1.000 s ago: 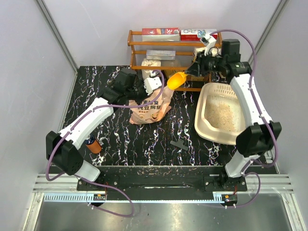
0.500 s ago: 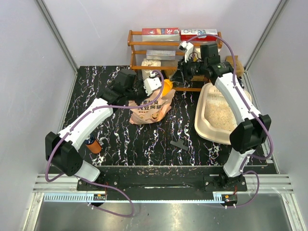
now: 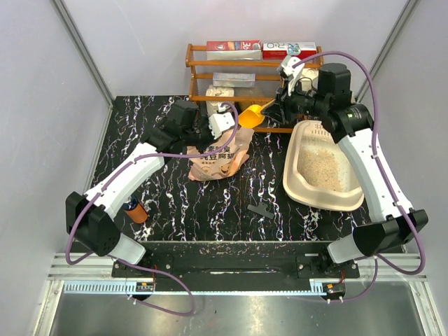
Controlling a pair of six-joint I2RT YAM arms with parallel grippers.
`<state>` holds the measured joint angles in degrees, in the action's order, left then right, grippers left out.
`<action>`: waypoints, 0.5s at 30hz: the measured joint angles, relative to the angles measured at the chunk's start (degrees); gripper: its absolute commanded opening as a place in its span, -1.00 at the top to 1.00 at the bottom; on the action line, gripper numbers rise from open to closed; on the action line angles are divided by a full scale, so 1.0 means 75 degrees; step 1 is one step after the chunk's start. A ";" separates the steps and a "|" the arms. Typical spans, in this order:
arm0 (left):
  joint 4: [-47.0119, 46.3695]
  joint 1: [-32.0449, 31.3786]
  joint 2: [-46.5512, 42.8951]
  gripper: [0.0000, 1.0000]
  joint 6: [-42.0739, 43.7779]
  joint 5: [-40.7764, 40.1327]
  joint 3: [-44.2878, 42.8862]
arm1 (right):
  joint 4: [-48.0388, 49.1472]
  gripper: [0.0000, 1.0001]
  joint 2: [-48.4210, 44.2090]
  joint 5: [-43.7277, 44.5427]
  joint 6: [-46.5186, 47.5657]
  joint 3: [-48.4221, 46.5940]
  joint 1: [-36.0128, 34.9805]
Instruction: Fill the litter box with clean litter
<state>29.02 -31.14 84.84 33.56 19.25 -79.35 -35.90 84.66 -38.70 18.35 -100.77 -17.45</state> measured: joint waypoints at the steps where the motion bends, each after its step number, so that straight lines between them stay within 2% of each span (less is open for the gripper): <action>1: 0.0000 0.0000 0.0000 1.00 0.0000 0.0000 0.0000 | 0.0015 1.00 -0.0023 -0.0003 0.0050 0.0085 0.0000; 9: 0.0000 0.0000 0.0000 1.00 -0.0003 0.0000 0.0000 | -0.0111 1.00 0.0912 -0.0143 0.0664 0.0364 0.0000; 15: 0.0003 0.0000 0.0000 1.00 -0.0029 0.0006 -0.0003 | -0.0659 1.00 0.1597 -0.0338 0.0956 0.0169 -0.0134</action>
<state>29.04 -31.14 84.84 33.34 19.29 -79.37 -40.84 96.64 -41.23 25.52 -99.50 -18.46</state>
